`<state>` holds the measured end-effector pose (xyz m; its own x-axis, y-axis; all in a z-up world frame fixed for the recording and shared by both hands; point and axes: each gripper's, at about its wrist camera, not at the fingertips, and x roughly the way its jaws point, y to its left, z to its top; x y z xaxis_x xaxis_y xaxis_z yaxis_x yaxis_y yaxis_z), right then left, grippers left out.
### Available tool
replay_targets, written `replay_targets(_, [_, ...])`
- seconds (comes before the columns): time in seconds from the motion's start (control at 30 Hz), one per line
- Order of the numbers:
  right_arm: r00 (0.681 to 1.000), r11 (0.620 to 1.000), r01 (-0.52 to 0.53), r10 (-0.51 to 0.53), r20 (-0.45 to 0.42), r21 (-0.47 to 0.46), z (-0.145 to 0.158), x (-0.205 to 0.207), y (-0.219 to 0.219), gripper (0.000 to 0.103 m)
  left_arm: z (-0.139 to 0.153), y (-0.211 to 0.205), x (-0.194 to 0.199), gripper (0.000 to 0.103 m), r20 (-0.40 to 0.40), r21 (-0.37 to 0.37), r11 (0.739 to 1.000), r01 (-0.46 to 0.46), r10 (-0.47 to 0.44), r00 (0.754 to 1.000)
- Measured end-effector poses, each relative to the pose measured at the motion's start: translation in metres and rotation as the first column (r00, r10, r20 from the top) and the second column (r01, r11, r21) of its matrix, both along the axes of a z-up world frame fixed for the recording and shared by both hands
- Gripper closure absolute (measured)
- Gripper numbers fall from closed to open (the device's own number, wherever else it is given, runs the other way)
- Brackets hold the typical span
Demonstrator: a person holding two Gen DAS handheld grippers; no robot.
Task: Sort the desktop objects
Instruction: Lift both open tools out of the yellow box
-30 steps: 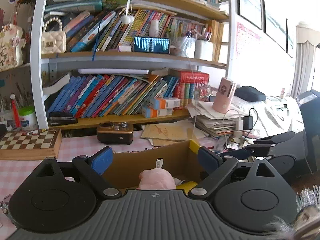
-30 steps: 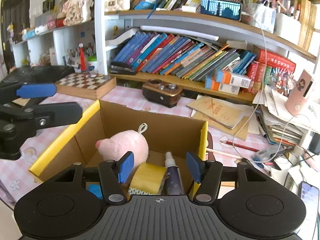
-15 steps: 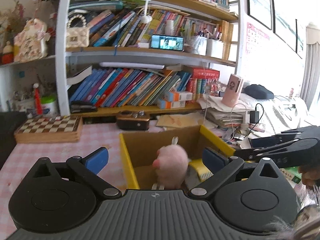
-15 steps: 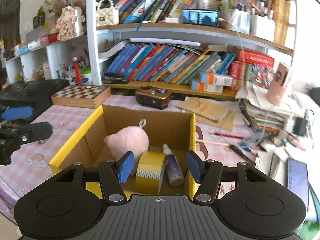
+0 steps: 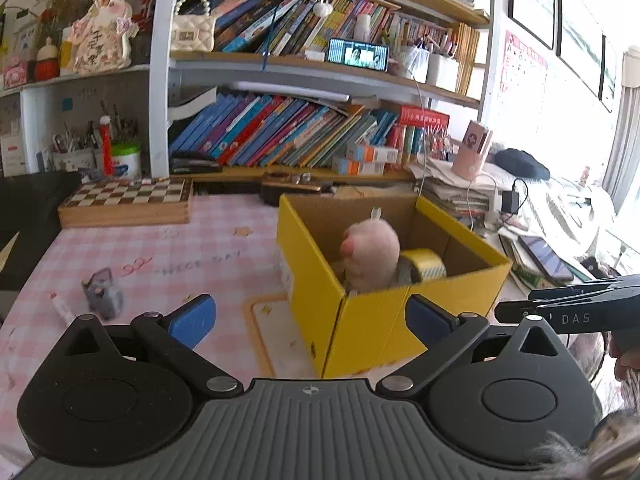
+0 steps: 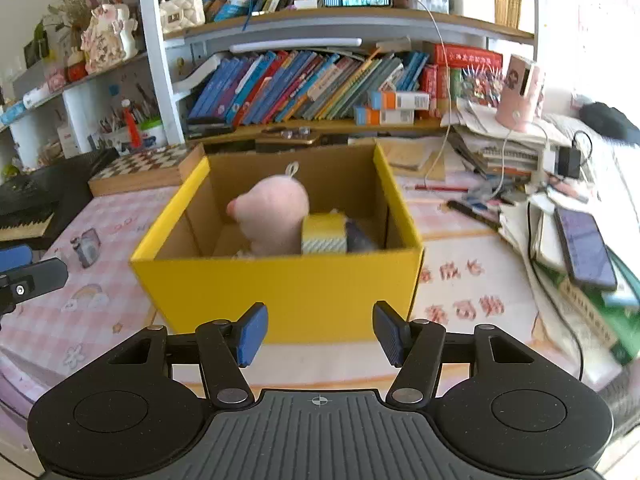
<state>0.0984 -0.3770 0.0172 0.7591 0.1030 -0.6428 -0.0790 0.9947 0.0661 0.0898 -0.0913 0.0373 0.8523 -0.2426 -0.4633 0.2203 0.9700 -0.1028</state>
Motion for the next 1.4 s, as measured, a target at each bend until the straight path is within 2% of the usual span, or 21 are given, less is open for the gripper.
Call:
replay_targets(0.33, [0.998,0.999,0.047,-0.046,-0.031,0.016,-0.014,-0.043,0.046,0.044,-0.016,0.033,-0.032,0.000,-0.054,-0.025,1.000,-0.005,0.004,0.999])
replay_targets(0.6, [0.999,1.000,-0.011,0.010,-0.051,-0.026,-0.019,-0.063,0.086,0.044,-0.020,0.052,-0.051,0.000,-0.068,-0.029,0.999,0.016,-0.018,0.998])
replay_targets(0.7, [0.998,1.000,-0.015,0.014,-0.058,-0.020,-0.021,-0.069,0.095,0.041,-0.022,0.060,-0.057,0.000,-0.076,-0.033,0.999,0.021,-0.023,0.997])
replay_targets(1.17, [0.996,0.999,-0.046,0.045,-0.072,-0.010,-0.024,-0.088,0.136,0.041,-0.026,0.095,-0.076,0.000,-0.086,-0.036,0.999,0.021,-0.024,0.996])
replay_targets(1.4, [0.993,0.996,-0.090,0.089,-0.072,-0.009,-0.026,-0.088,0.161,0.041,-0.027,0.120,-0.085,0.000,-0.087,-0.035,0.999,-0.007,0.004,0.996])
